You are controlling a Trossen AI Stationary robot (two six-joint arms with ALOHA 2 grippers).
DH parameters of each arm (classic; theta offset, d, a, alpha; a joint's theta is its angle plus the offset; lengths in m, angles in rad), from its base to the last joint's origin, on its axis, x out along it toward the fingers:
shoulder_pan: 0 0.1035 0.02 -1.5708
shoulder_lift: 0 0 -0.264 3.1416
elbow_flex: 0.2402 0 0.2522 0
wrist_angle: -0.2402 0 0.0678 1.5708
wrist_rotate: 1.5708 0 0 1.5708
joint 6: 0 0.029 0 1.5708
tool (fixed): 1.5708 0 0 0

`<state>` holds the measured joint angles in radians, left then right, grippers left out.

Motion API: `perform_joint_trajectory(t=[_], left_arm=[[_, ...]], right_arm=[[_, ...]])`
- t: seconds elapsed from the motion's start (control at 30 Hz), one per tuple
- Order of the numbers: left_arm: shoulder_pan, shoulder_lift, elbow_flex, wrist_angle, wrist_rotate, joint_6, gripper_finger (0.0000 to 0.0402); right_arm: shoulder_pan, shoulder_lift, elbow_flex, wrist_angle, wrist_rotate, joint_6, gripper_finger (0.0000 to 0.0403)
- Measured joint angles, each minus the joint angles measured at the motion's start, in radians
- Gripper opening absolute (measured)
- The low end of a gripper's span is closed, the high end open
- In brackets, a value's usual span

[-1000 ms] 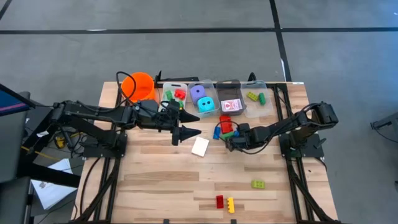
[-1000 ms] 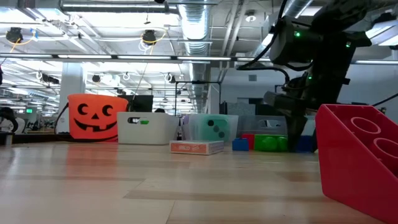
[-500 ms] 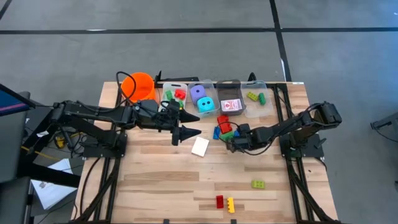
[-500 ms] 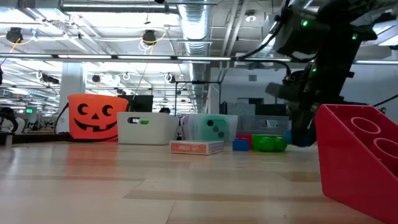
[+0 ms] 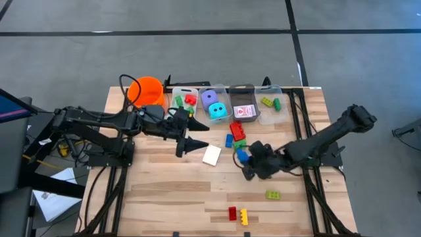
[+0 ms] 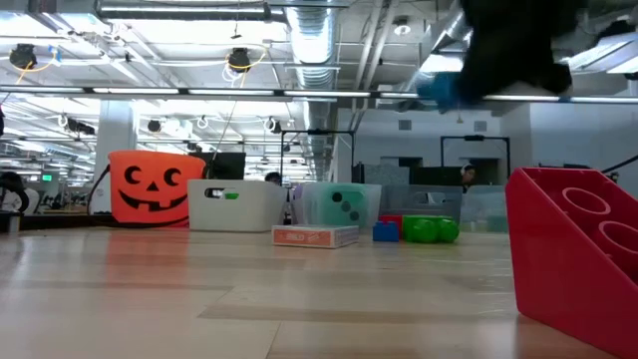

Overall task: Pick & Place Toys
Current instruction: Put the 1 stud blue game piece into the white bin

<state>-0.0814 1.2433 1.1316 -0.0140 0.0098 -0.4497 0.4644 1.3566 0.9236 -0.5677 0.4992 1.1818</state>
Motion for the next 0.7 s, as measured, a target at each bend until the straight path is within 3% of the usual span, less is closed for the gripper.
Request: perform_joint_trajectory(t=[0.17,0.43,0.7], left_arm=[[-0.012,-0.026,0.000,-0.082,0.025,0.255,0.0360],[-0.013,0.002,-0.001,-0.056,0.015,0.648,0.0360],[-0.029,0.069,0.000,0.126,0.014,0.759,0.0360]], right_arm=[[0.062,-0.060,0.151,0.002,0.000,-0.098,0.0110],[0.079,-0.076,0.373,0.064,-0.001,-0.201,0.0110],[0.062,-0.047,0.431,0.188,-0.011,-0.269,0.0110]])
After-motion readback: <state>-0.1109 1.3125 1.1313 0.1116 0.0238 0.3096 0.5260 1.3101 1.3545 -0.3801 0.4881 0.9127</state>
